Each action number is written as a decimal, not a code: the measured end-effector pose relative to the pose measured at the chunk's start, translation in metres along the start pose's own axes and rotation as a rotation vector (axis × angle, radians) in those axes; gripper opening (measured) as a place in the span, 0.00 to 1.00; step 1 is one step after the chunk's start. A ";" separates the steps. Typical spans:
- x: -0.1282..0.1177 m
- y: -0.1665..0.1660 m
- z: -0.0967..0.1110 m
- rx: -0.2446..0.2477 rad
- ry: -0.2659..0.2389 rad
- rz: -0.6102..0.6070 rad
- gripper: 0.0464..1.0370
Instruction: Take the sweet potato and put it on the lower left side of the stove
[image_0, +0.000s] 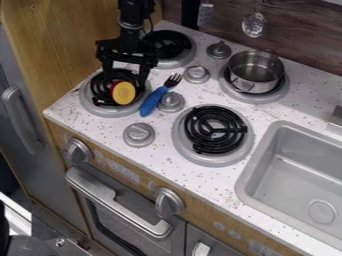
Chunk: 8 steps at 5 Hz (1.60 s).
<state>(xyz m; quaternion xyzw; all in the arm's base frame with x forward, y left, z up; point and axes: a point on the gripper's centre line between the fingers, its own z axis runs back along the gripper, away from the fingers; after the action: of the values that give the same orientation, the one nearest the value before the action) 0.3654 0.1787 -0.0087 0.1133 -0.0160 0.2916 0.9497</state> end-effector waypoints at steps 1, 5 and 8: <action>-0.002 0.003 -0.001 -0.005 0.018 0.023 0.96; -0.006 0.005 -0.008 -0.016 0.066 0.081 0.62; -0.020 0.002 -0.017 -0.029 0.105 0.068 0.45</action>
<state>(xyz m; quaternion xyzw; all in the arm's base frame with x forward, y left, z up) 0.3471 0.1735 -0.0267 0.0835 0.0259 0.3289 0.9403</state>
